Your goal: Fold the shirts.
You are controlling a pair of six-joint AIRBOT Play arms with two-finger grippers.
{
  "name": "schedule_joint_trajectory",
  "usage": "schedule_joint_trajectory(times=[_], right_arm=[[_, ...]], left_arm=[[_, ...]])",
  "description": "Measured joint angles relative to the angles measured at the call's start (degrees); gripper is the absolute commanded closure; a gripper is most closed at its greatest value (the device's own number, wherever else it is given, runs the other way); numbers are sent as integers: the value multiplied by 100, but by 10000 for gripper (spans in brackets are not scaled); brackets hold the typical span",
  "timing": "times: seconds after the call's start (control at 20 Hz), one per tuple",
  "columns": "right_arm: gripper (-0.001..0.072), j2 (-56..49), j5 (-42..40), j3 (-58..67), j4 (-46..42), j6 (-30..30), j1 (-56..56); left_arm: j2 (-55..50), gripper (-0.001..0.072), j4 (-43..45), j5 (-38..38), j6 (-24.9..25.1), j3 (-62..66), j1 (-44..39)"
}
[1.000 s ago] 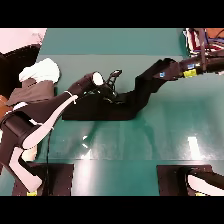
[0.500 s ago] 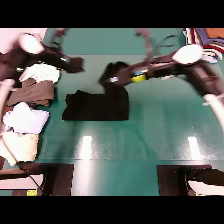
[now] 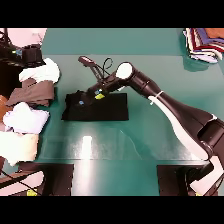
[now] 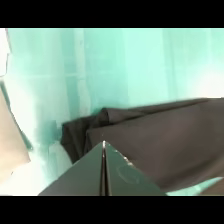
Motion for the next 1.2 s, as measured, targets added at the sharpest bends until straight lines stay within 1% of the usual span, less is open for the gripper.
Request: schedule_joint_trajectory(times=[0.1, 0.2, 0.25, 0.3, 0.35, 0.45, 0.5, 0.55, 0.65, 0.75, 0.8, 0.85, 0.9, 1.05, 1.15, 1.2], right_arm=[[291, 297, 146, -518, -374, 181, -352], [290, 763, 122, -1327, -595, 350, -828], [189, 1025, 9, -1823, -671, 472, -1108], [33, 1268, -127, -2304, -715, 579, -1377], [13, 1499, -308, -2820, -699, 680, -1659], [27, 1792, -621, -3665, -494, 824, -2144], [66, 1847, -741, -3967, -365, 852, -2321], [68, 1845, -826, -4203, -212, 822, -2455], [89, 1683, -907, -4400, 157, 627, -2553], [93, 1386, -953, -4295, 546, 461, -2498], [163, 1196, -962, -4155, 739, 402, -2417], [206, 1016, -957, -4000, 850, 354, -2332], [221, 817, -957, -3810, 970, 326, -2229], [610, 321, -903, -3222, 1086, 258, -1943], [697, 140, -831, -2870, 1185, 236, -1810], [697, 87, -826, -2736, 1180, 227, -1775]], left_arm=[[26, 683, 17, -90, 26, 0, 52], [39, 682, 9, -144, 46, 0, 72], [46, 682, 9, -157, 46, 0, 83], [48, 682, -7, -164, 48, -2, 87], [48, 682, -48, -164, 50, -7, 87], [50, 682, -133, -136, 57, -9, 90], [50, 682, -175, -103, 63, -9, 90], [50, 682, -208, -68, 63, -9, 90], [50, 682, -289, 7, 63, -9, 90], [50, 682, -339, 46, 66, -9, 90], [50, 682, -365, 52, 63, -9, 90], [50, 682, -385, 57, 66, -9, 90], [50, 683, -417, 57, 66, -9, 92], [50, 684, -612, 79, 96, -9, 85], [50, 684, -678, 109, 129, -9, -7], [50, 684, -710, 131, 140, -9, -101]])
